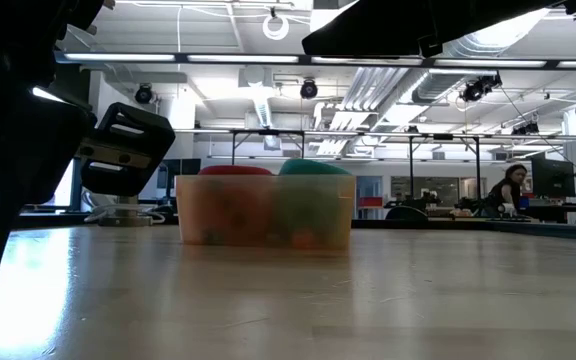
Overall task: Pick & Place Dice
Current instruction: Put the bottom small light blue die into the orange bin
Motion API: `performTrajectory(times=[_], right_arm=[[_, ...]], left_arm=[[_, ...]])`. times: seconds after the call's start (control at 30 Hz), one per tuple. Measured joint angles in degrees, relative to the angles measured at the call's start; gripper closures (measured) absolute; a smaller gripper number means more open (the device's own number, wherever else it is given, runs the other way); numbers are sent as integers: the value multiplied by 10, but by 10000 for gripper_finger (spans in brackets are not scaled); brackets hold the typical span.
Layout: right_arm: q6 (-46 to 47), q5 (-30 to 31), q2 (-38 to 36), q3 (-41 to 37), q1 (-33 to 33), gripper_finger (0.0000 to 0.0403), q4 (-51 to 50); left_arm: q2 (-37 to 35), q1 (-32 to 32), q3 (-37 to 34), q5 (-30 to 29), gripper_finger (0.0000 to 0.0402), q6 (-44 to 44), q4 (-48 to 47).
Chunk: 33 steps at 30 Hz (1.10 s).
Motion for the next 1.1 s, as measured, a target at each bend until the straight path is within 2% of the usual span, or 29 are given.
performTrajectory(times=[0.3,0.43,0.67,0.93,1.1], right_arm=[[0,0,0,0,0,3,0],[0,0,0,0,0,3,-2],[0,0,0,0,0,3,-5],[0,0,0,0,0,3,-5],[0,0,0,0,0,3,-4]], left_arm=[[-1,0,0,-2,360,-13,-1],[-28,-2,0,-13,361,-2,-27],[-102,-19,0,-117,361,80,-48],[-153,20,0,-310,361,164,-44],[-152,106,0,-321,361,146,-43]])
